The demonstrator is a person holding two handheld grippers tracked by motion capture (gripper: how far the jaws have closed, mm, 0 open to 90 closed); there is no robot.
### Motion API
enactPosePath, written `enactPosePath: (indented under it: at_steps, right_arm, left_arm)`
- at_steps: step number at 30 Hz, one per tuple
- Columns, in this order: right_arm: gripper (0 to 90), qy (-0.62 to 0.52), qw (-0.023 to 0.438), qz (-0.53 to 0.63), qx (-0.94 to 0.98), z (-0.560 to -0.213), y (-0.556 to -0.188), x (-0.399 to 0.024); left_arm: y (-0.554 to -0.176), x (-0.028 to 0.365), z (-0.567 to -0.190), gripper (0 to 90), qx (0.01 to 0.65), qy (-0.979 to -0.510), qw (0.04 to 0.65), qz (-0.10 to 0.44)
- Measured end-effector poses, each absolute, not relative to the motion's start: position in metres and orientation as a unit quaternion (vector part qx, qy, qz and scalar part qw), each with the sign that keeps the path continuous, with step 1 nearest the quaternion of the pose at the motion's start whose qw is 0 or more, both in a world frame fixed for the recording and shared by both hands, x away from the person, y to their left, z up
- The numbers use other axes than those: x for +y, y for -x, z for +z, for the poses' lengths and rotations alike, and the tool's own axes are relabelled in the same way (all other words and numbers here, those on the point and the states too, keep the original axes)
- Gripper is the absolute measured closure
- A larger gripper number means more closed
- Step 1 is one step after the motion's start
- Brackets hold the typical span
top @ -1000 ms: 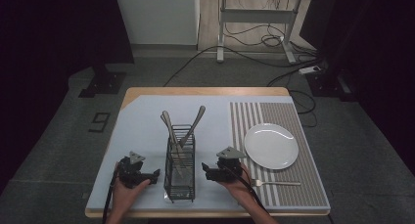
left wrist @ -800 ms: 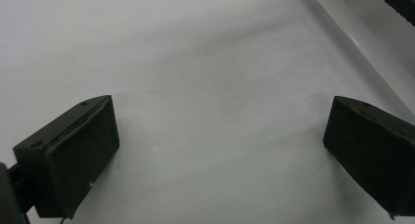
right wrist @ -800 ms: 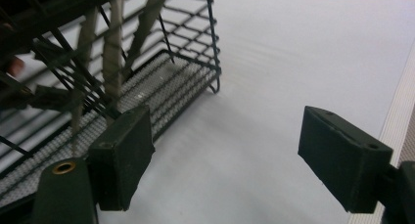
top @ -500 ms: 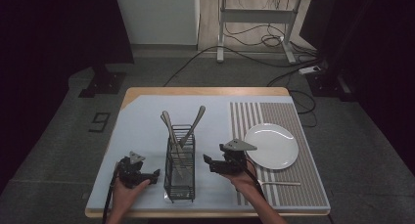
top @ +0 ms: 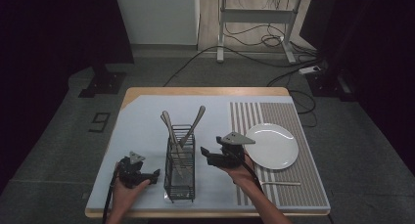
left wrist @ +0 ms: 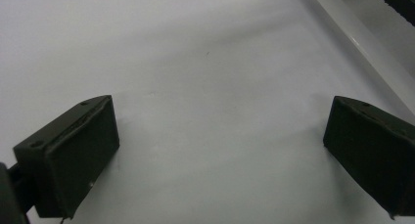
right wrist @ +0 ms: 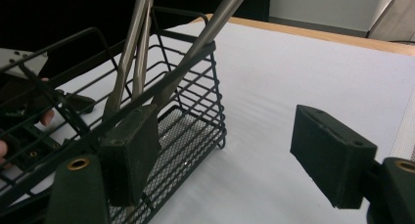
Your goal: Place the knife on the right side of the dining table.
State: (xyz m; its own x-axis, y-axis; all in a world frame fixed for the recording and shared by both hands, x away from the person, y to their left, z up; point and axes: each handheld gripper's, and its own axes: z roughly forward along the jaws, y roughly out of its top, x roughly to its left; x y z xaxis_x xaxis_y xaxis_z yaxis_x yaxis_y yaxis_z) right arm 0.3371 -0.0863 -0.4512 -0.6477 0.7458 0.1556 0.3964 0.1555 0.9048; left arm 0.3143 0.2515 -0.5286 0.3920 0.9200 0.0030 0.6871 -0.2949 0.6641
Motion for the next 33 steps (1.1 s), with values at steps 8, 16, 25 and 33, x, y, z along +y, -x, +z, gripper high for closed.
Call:
enactPosePath:
  at_steps: [8, 16, 25, 33]
  right_arm:
    - [28.2, -0.395, 0.149, 0.520, 0.742, -0.449, -0.350, -0.079]
    - [33.3, -0.388, 0.144, 0.526, 0.743, -0.445, -0.361, -0.071]
    - [41.8, -0.380, 0.139, 0.539, 0.739, -0.439, -0.379, -0.064]
    - [44.7, -0.379, 0.139, 0.542, 0.737, -0.436, -0.388, -0.056]
  left_arm:
    - [-0.314, 0.252, -0.529, 0.0, 0.514, -0.781, 0.295, 0.197]
    - [-0.314, 0.252, -0.529, 0.0, 0.514, -0.781, 0.295, 0.197]
    - [-0.314, 0.252, -0.528, 0.0, 0.514, -0.782, 0.294, 0.197]
    - [-0.314, 0.252, -0.528, 0.0, 0.514, -0.781, 0.294, 0.197]
